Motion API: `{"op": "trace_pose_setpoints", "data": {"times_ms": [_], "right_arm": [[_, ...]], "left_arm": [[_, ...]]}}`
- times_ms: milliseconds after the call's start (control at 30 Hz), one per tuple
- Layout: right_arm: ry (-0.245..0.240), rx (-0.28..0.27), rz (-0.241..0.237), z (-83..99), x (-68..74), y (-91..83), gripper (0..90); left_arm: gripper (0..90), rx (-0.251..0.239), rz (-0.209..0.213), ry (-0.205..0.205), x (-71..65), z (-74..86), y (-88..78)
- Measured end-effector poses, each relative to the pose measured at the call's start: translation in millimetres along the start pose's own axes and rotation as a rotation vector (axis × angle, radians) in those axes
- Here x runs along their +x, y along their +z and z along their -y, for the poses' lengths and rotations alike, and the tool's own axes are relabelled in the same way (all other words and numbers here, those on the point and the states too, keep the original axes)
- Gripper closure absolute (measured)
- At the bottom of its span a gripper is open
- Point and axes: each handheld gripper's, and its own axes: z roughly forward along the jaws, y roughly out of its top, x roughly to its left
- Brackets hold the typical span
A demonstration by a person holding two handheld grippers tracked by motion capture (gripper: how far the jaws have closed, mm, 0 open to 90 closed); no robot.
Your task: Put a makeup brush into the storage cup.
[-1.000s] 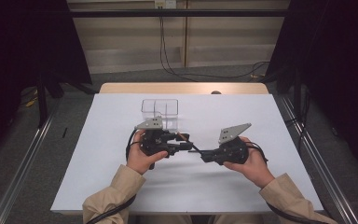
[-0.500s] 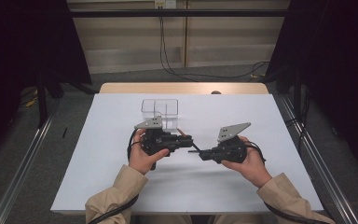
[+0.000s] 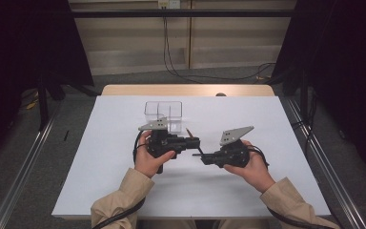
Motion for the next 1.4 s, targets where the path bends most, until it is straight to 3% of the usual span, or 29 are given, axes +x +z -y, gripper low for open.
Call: {"op": "trace_pose_setpoints", "data": {"times_ms": [300, 1167, 1400], "right_arm": [[0.019, -0.015, -0.003, -1.9, 1.2, 3.5, 85.7], [0.082, -0.057, -0.023, -2.3, 3.0, 16.0, 85.2], [0.080, -0.068, -0.020, -3.2, 4.4, 16.2, 85.0]], "left_arm": [[82.9, -0.030, 0.002, 0.007, -1.1, 0.2, 2.0], [82.8, -0.058, -0.018, 0.040, -4.9, 1.2, 10.7], [82.9, -0.068, -0.023, 0.046, -6.4, 0.5, 8.9]]}}
